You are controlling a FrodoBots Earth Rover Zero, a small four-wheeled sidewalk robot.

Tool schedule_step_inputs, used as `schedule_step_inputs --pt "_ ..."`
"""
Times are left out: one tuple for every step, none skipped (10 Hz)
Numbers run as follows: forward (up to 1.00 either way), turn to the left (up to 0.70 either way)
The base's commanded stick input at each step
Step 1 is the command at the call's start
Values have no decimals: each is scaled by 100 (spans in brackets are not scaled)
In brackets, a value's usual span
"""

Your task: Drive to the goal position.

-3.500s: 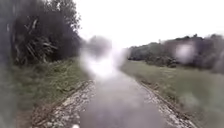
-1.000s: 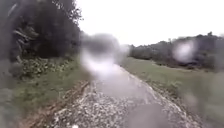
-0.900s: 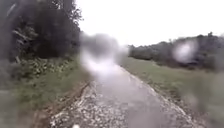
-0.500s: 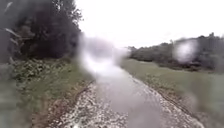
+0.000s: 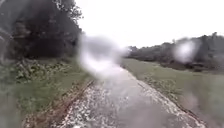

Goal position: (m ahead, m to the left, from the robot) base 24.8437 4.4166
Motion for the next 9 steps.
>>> schedule_step_inputs --pt "85 -34" --pt "85 -34" --pt "85 -34" --pt "85 -27" --pt "85 -12" --pt "85 0" --pt "85 0" --pt "85 0" --pt "85 0"
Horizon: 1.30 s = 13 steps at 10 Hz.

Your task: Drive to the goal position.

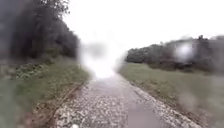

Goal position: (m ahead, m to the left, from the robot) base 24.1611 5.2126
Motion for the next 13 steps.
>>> schedule_step_inputs --pt "85 0" --pt "85 0" --pt "85 0" --pt "85 0" --pt "85 0" --pt "85 0" --pt "85 0" --pt "85 0" --pt "85 0" --pt "85 0" --pt "85 0" --pt "85 0" --pt "85 0"
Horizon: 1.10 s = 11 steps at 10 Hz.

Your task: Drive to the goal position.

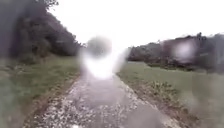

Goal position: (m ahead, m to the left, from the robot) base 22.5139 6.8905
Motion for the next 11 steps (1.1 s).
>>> schedule_step_inputs --pt "85 0" --pt "85 0" --pt "85 0" --pt "85 0" --pt "85 0" --pt "85 0" --pt "85 0" --pt "85 0" --pt "85 0" --pt "85 0" --pt "85 0"
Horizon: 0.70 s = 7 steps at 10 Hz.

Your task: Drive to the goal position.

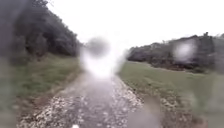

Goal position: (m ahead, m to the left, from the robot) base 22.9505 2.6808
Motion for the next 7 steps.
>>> schedule_step_inputs --pt "85 0" --pt "85 0" --pt "85 0" --pt "85 0" --pt "85 0" --pt "85 0" --pt "85 0"
